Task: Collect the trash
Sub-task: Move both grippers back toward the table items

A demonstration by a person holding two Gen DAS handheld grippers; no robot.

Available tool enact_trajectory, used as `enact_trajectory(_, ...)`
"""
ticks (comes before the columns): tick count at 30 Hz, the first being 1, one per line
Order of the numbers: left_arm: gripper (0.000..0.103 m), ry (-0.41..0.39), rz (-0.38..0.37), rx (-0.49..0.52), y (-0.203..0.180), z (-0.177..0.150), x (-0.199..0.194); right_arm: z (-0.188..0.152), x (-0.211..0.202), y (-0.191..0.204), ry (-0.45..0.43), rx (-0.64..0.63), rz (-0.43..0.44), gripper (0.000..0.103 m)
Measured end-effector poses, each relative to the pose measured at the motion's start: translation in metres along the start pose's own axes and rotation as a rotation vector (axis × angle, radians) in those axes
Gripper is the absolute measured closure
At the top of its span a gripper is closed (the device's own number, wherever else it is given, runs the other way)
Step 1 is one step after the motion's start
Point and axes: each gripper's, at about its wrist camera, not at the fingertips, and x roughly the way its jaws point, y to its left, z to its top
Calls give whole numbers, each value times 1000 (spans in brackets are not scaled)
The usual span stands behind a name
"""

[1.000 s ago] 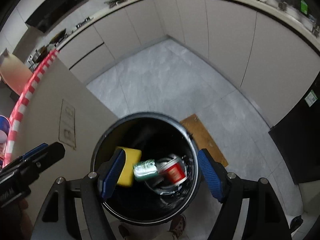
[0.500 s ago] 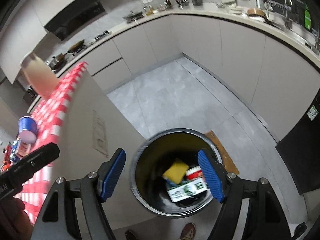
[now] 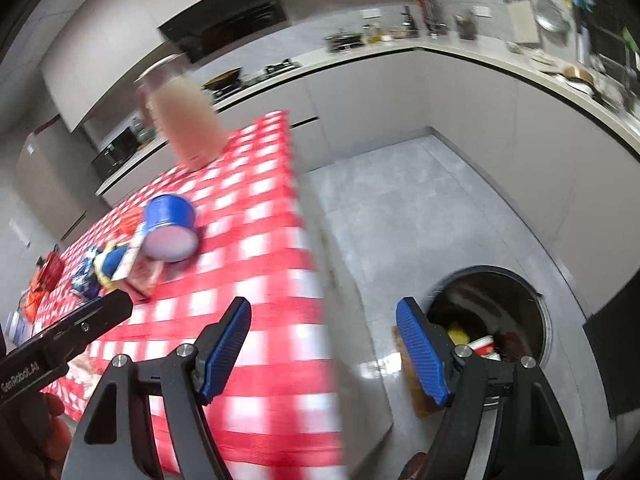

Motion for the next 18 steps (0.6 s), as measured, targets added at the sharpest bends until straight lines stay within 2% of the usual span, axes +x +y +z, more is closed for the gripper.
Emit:
enact_trajectory(6,30,-28,62,-70,63,5,-10,3,20,68,10,-71,44,26)
enact_trajectory(18,30,-54,152,-123,147,21,-12,20,68,132,41,-124,77,26)
